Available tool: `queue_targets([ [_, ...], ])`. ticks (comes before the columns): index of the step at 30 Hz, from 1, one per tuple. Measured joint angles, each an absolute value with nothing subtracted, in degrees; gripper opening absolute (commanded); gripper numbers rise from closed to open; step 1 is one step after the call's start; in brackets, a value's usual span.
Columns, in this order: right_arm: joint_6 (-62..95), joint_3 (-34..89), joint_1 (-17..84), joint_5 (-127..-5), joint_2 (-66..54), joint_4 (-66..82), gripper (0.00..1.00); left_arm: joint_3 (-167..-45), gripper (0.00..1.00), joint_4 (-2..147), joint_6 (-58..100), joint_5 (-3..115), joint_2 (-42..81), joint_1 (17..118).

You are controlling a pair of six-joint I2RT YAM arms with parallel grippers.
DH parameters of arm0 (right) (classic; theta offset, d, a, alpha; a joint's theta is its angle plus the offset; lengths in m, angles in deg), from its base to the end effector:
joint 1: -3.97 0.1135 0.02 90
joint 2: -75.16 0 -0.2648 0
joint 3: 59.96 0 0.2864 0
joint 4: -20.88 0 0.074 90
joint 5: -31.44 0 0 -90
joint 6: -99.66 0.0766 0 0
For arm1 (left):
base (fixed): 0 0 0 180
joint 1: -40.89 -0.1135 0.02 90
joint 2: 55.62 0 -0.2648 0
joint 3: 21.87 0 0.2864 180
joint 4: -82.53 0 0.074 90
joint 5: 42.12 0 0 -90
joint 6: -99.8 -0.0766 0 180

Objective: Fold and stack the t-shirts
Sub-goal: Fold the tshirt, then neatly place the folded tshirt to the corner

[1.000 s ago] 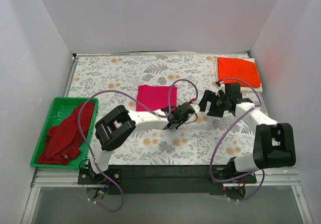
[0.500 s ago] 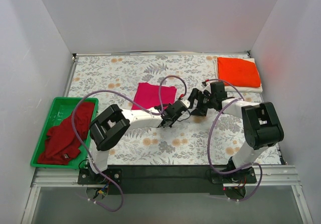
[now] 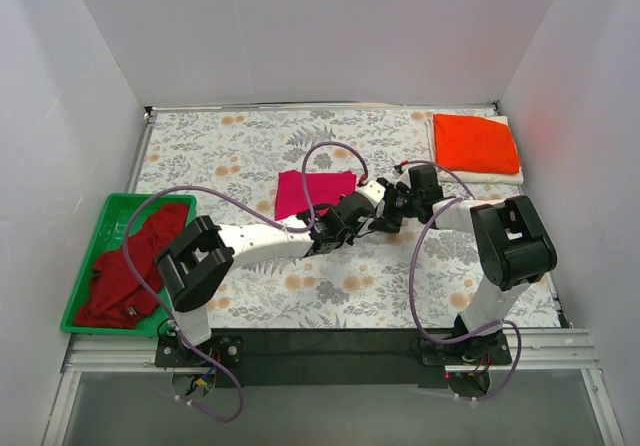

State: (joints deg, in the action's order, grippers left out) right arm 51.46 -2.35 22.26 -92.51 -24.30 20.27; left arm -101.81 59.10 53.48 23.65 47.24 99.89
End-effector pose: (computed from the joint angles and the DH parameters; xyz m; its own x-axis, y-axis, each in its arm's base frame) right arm 0.3458 0.1593 0.0908 -0.9121 0.2809 -0.2987 -0.0585 0.6320 0.7728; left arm 0.2546 -0.3627 0.1560 -0.7086 -0.0435 -0.7043 0.2024 0.9436 -0.2619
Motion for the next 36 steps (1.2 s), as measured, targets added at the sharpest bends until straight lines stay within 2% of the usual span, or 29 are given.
queue_targets([
  [13, 53.93, -0.78, 24.84, -92.45, -27.01, 23.39, 0.70, -101.84, 0.00, 60.17, 57.15, 27.24, 48.21, 99.56],
  [25, 55.40, 6.81, 29.25, -94.13, -35.36, 26.26, 0.55, -102.06, 0.00, 61.64, 62.09, 29.99, 48.32, 99.50],
  [30, 53.63, 8.64, 29.29, -94.72, -37.32, 25.80, 0.45, -102.19, 0.00, 61.96, 63.56, 31.83, 48.51, 99.50],
  [32, 52.16, 9.78, 29.25, -94.74, -38.15, 25.03, 0.37, -102.27, 0.00, 62.10, 64.10, 32.29, 48.82, 99.43],
  [34, 50.59, 10.77, 29.23, -94.55, -38.88, 23.88, 0.27, -102.27, 0.01, 62.10, 64.54, 32.61, 48.99, 99.34],
  [35, 49.52, 11.31, 29.21, -94.42, -39.23, 22.94, 0.16, -102.27, 0.08, 62.10, 64.76, 32.79, 49.04, 99.25],
  [36, 48.10, 11.88, 29.10, -94.11, -39.51, 21.84, 0.10, -102.27, 0.13, 62.12, 64.93, 32.90, 49.04, 99.19],
])
